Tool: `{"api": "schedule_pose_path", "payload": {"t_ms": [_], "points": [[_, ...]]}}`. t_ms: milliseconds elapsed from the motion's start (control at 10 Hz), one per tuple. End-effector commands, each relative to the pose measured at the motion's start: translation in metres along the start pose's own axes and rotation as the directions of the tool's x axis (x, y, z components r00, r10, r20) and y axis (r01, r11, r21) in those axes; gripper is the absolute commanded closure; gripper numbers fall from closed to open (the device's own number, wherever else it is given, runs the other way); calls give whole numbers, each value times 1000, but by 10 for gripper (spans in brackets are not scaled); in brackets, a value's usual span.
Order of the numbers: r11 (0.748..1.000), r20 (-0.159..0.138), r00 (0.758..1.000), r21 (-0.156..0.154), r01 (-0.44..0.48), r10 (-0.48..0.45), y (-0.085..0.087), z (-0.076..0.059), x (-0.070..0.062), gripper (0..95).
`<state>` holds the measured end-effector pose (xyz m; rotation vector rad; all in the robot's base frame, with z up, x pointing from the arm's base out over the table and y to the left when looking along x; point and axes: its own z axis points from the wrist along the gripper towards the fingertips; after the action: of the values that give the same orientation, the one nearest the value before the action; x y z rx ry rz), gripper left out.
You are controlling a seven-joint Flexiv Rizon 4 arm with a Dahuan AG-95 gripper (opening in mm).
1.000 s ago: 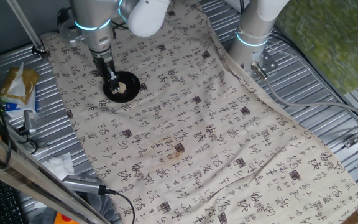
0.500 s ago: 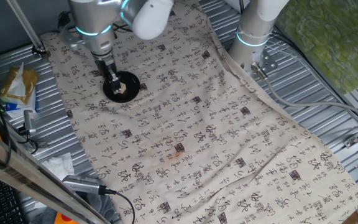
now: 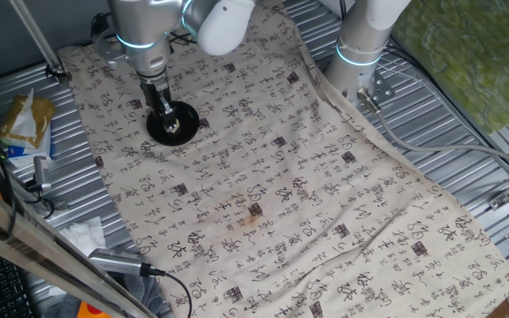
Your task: Remove the object from the scale
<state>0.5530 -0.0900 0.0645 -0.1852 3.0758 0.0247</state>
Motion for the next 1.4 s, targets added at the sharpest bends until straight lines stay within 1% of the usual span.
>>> {"api": "schedule_pose_path", "payload": {"t_ms": [100, 500, 700, 1400], "points": [[1000, 1, 1000, -2, -1, 1, 0, 0, 0, 380], [1000, 2, 1000, -6, -22, 22, 5, 8, -2, 380], [1000, 1, 1000, -8, -25, 25, 5, 10, -2, 380], [1000, 1, 1000, -6, -1, 1, 5, 10, -2, 380]]}}
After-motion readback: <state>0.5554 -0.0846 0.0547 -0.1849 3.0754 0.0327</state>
